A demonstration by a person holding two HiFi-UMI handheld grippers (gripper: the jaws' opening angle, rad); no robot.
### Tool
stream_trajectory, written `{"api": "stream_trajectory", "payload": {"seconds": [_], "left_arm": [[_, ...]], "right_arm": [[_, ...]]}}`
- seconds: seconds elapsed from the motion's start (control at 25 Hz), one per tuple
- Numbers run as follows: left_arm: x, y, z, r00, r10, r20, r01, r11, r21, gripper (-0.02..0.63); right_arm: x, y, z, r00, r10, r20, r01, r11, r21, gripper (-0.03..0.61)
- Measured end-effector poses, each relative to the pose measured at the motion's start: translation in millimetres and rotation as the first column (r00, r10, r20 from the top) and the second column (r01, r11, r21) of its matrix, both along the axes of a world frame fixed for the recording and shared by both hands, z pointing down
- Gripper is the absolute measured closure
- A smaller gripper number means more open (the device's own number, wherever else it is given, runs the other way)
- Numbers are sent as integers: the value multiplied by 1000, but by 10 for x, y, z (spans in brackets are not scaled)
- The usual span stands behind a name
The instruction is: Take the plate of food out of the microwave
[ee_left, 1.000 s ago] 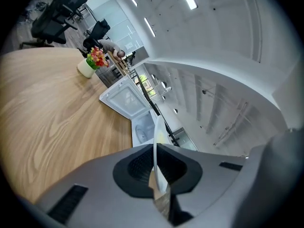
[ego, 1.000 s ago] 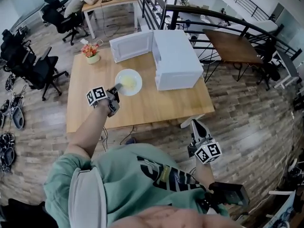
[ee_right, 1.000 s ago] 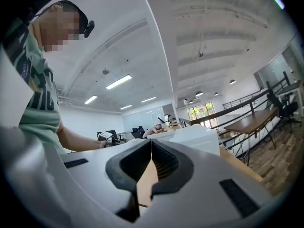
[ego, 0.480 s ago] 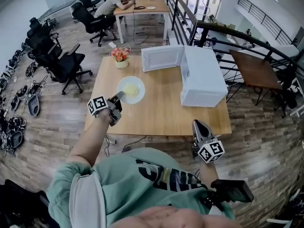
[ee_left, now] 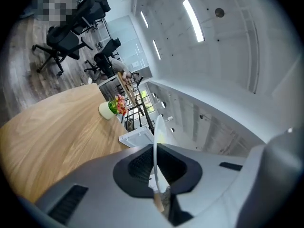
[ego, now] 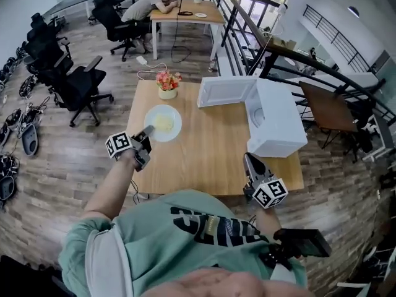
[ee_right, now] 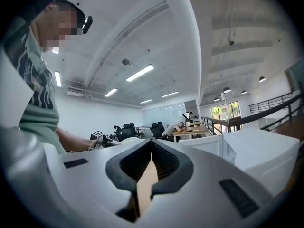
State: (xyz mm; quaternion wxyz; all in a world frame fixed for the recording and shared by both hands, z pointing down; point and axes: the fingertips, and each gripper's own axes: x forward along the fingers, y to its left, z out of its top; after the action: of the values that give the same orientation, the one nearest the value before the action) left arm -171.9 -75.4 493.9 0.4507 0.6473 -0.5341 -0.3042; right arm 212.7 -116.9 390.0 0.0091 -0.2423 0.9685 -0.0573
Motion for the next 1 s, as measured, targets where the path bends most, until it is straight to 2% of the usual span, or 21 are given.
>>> {"api": "stream_trajectory", "payload": {"seconds": [0.16, 0.24, 0.36, 0.64, 0.8, 1.0], "left_arm": [[-528, -108, 81, 999, 28, -30, -27, 999, 31, 597], [-666, -78, 116, 997, 41, -63, -38, 998, 43, 597], [-776, 29, 211, 992, 60, -111, -57, 998, 22, 597], [-1234, 332, 572, 983, -14, -181, 6, 999, -44, 597], [-1376, 475, 615, 981, -97, -168, 88, 994, -59, 597], [-1323, 582, 562, 971, -225, -77, 219, 972, -83, 597]], "right_arm": [[-710, -245, -43, 1000, -4, 0, 4, 1000, 0, 572], [-998, -271, -84, 1000, -25, -12, 25, 1000, -8, 572], [-1316, -254, -97, 998, -42, -45, 41, 999, -25, 572], [-2146, -421, -121, 986, -133, -98, 128, 990, -55, 572], [-2422, -564, -42, 971, -218, -94, 211, 975, -75, 572], [-2533, -834, 66, 928, -368, -61, 362, 928, -90, 572]]}}
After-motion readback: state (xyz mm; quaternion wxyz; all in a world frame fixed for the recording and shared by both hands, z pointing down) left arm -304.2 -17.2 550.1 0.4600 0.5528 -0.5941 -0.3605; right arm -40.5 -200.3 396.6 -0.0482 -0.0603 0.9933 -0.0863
